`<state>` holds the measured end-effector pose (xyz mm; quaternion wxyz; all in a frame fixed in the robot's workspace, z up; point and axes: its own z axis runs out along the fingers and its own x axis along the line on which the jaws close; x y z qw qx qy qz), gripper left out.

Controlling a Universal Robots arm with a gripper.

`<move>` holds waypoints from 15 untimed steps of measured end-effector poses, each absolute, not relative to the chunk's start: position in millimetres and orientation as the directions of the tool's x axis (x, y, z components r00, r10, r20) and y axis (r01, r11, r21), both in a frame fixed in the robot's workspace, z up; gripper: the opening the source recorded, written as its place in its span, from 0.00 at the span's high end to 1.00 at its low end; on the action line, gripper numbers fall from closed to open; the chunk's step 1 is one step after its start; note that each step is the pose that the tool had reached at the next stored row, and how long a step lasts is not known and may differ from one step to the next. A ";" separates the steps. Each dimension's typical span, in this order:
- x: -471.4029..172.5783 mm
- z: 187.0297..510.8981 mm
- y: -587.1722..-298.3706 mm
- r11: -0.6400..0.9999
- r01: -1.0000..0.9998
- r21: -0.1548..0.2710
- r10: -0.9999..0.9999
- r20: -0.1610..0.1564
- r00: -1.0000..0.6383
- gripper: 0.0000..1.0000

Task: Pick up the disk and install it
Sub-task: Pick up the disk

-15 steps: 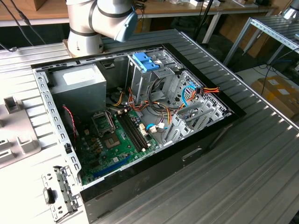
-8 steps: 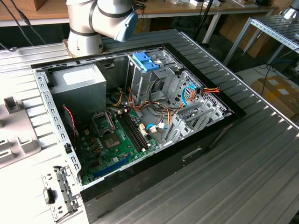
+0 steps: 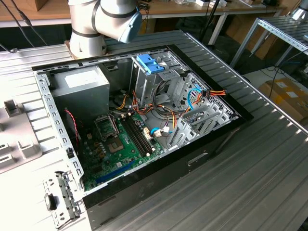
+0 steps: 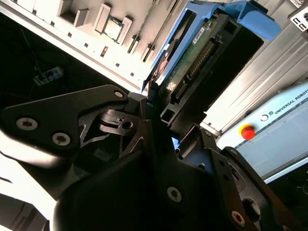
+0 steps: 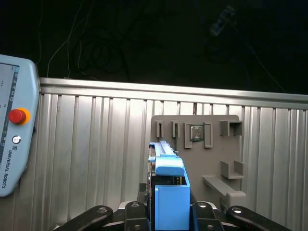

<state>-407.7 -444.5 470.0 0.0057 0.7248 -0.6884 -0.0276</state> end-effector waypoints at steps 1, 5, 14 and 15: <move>-407.1 470.0 -445.2 -0.052 -0.998 0.046 -0.998 -0.032 0.051 0.64; -405.5 470.1 -446.9 -0.052 -0.998 0.046 -0.998 -0.032 0.051 0.64; -400.1 470.0 -449.2 -0.052 -0.998 0.046 -0.998 -0.032 0.051 0.64; -399.1 470.0 -449.6 -0.052 -0.998 0.046 -0.998 -0.032 0.051 0.64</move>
